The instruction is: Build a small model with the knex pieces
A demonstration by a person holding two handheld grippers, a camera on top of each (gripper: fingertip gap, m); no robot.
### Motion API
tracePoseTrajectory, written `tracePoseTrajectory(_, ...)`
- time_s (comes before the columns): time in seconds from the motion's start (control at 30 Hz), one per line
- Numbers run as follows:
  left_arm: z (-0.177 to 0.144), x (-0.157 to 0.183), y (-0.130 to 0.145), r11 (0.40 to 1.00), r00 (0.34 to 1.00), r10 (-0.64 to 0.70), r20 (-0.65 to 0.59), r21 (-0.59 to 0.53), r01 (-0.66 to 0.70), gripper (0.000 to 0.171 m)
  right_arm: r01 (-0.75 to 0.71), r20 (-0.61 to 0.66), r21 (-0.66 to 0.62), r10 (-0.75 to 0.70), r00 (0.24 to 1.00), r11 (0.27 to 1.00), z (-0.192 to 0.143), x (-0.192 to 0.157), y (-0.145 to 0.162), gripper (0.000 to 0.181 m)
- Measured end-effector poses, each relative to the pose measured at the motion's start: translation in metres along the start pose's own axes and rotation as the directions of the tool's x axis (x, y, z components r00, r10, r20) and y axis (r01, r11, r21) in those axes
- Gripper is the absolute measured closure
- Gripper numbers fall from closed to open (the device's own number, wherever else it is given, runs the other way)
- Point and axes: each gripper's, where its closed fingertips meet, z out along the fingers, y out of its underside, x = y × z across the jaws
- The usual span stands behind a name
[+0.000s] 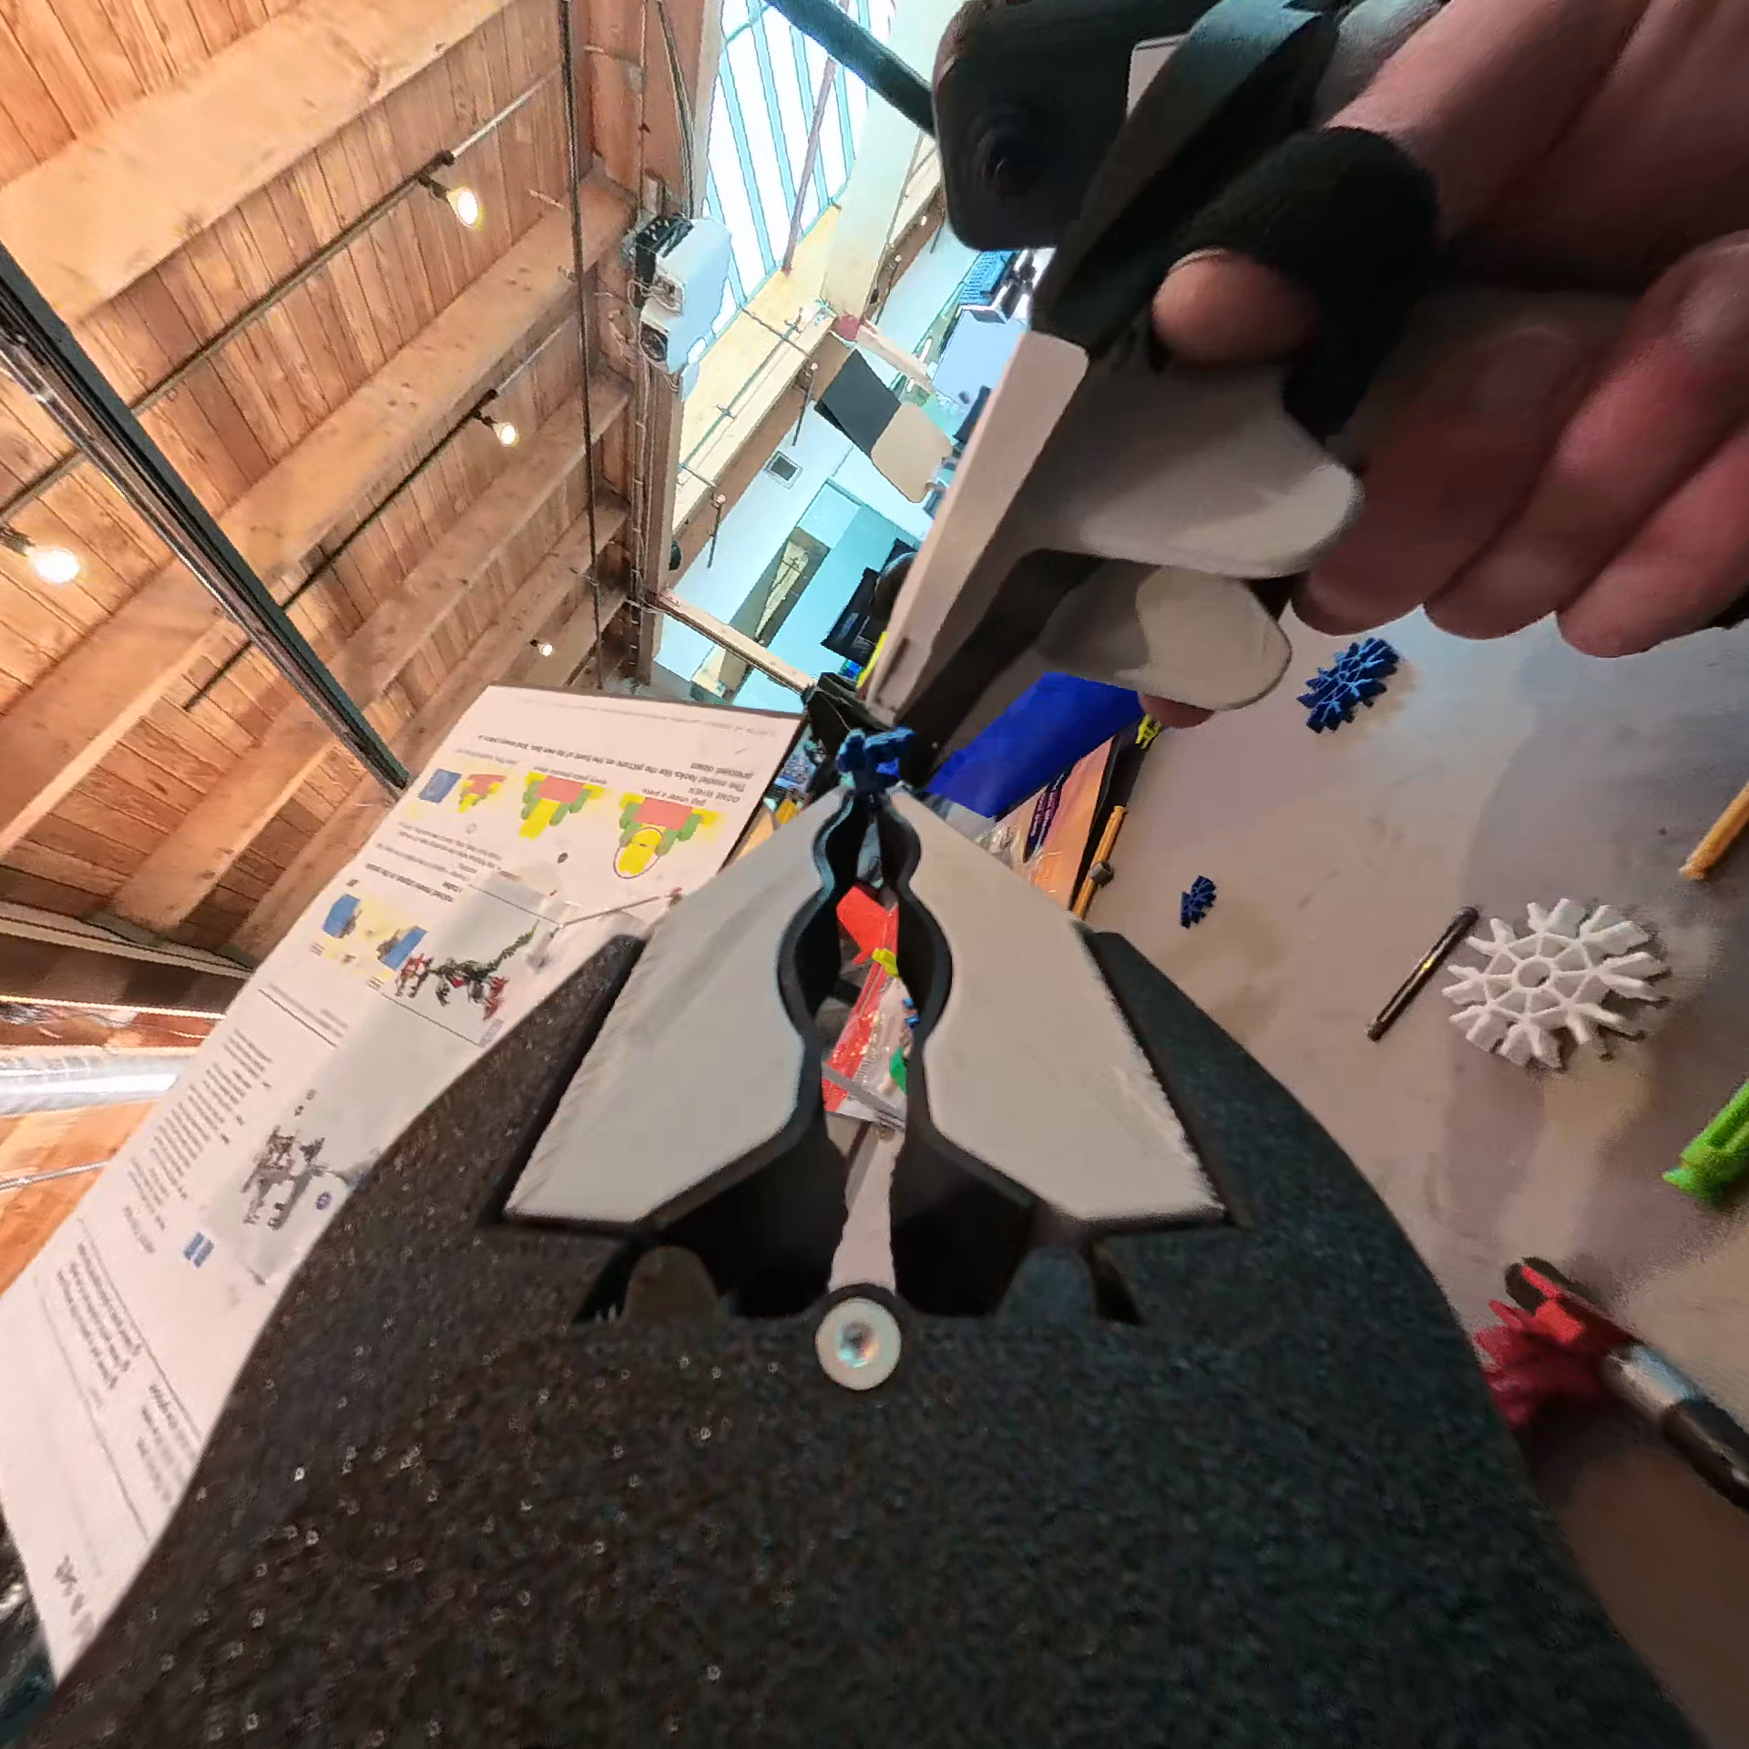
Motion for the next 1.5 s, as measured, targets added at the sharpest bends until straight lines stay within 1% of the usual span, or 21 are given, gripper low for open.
tracePoseTrajectory(0.13, 0.0, 0.0, -0.004, 0.999, 0.999, 0.031, 0.02, 0.014, -0.031, 0.171, -0.019, 0.021, 0.017, 0.019, 1.0, 1.0, -0.001, -0.001, -0.002, 0.172)
tracePoseTrajectory(0.3, 0.002, 0.004, -0.001, 0.999, 0.999, 0.037, 0.005, 0.0, -0.037, 0.171, 0.051, -0.006, 0.022, -0.051, 0.999, 0.998, -0.002, -0.002, -0.004, 0.178)
tracePoseTrajectory(0.43, 0.004, 0.006, 0.006, 1.0, 1.0, -0.021, -0.021, -0.021, 0.021, 0.171, 0.14, -0.076, -0.017, -0.141, 0.987, 0.99, -0.002, 0.004, -0.004, 0.179)
tracePoseTrajectory(0.5, 0.004, 0.005, 0.009, 0.997, 0.996, -0.077, -0.036, -0.029, 0.076, 0.171, 0.209, -0.125, -0.061, -0.216, 0.968, 0.976, -0.003, 0.009, -0.004, 0.179)
tracePoseTrajectory(0.57, 0.004, 0.004, 0.014, 0.99, 0.989, -0.137, -0.056, -0.045, 0.135, 0.168, 0.298, -0.168, -0.117, -0.315, 0.934, 0.947, -0.002, 0.012, -0.006, 0.179)
tracePoseTrajectory(0.63, 0.003, 0.002, 0.016, 0.98, 0.977, -0.198, -0.074, -0.045, 0.195, 0.166, 0.406, -0.208, -0.207, -0.446, 0.871, 0.89, -0.001, 0.016, -0.007, 0.179)
tracePoseTrajectory(0.7, 0.001, -0.004, 0.018, 0.971, 0.969, -0.236, -0.072, -0.05, 0.232, 0.164, 0.512, -0.218, -0.301, -0.581, 0.784, 0.804, 0.003, 0.017, -0.007, 0.179)
tracePoseTrajectory(0.73, 0.0, -0.006, 0.018, 0.968, 0.965, -0.25, -0.077, -0.048, 0.247, 0.161, 0.561, -0.202, -0.357, -0.648, 0.734, 0.747, 0.006, 0.017, -0.005, 0.179)
tracePoseTrajectory(0.83, -0.002, -0.01, 0.021, 0.962, 0.957, -0.273, -0.095, -0.058, 0.268, 0.158, 0.668, -0.119, -0.534, -0.829, 0.547, 0.518, 0.012, 0.025, 0.004, 0.178)
tracePoseTrajectory(0.87, -0.003, -0.012, 0.022, 0.962, 0.957, -0.271, -0.104, -0.059, 0.266, 0.154, 0.686, -0.089, -0.567, -0.862, 0.5, 0.456, 0.013, 0.028, 0.006, 0.178)
tracePoseTrajectory(0.9, -0.004, -0.013, 0.023, 0.962, 0.956, -0.272, -0.108, -0.062, 0.267, 0.154, 0.702, -0.069, -0.579, -0.883, 0.465, 0.415, 0.015, 0.028, 0.006, 0.178)
tracePoseTrajectory(0.97, -0.006, -0.015, 0.025, 0.963, 0.956, -0.267, -0.121, -0.068, 0.26, 0.153, 0.718, -0.054, -0.582, -0.898, 0.436, 0.383, 0.018, 0.03, 0.006, 0.178)
tracePoseTrajectory(1.0, -0.007, -0.014, 0.027, 0.965, 0.956, -0.261, -0.131, -0.074, 0.253, 0.151, 0.721, -0.059, -0.578, -0.901, 0.43, 0.382, 0.019, 0.032, 0.006, 0.178)
tracePoseTrajectory(1.03, -0.008, -0.014, 0.028, 0.965, 0.956, -0.258, -0.14, -0.079, 0.249, 0.143, 0.724, -0.066, -0.573, -0.902, 0.426, 0.384, 0.019, 0.034, 0.006, 0.178)
tracePoseTrajectory(1.13, -0.009, -0.011, 0.027, 0.961, 0.946, -0.275, -0.173, -0.091, 0.263, 0.135, 0.732, -0.081, -0.56, -0.905, 0.417, 0.387, 0.018, 0.037, 0.007, 0.178)
tracePoseTrajectory(1.23, -0.007, -0.004, 0.03, 0.959, 0.94, -0.278, -0.195, -0.114, 0.26, 0.127, 0.756, -0.075, -0.563, -0.932, 0.355, 0.333, 0.019, 0.039, 0.009, 0.178)
tracePoseTrajectory(1.3, -0.007, 0.001, 0.03, 0.96, 0.938, -0.273, -0.212, -0.117, 0.253, 0.132, 0.773, -0.064, -0.561, -0.946, 0.317, 0.296, 0.021, 0.038, 0.01, 0.178)
tracePoseTrajectory(1.37, -0.007, 0.004, 0.031, 0.964, 0.938, -0.261, -0.228, -0.12, 0.239, 0.144, 0.791, -0.049, -0.552, -0.957, 0.287, 0.265, 0.023, 0.034, 0.012, 0.178)
tracePoseTrajectory(1.47, -0.008, 0.01, 0.03, 0.968, 0.936, -0.245, -0.254, -0.12, 0.221, 0.158, 0.808, -0.034, -0.542, -0.967, 0.252, 0.23, 0.025, 0.03, 0.014, 0.178)
tracePoseTrajectory(1.5, -0.007, 0.012, 0.031, 0.968, 0.935, -0.242, -0.261, -0.123, 0.217, 0.159, 0.808, -0.032, -0.546, -0.969, 0.245, 0.223, 0.024, 0.031, 0.014, 0.178)
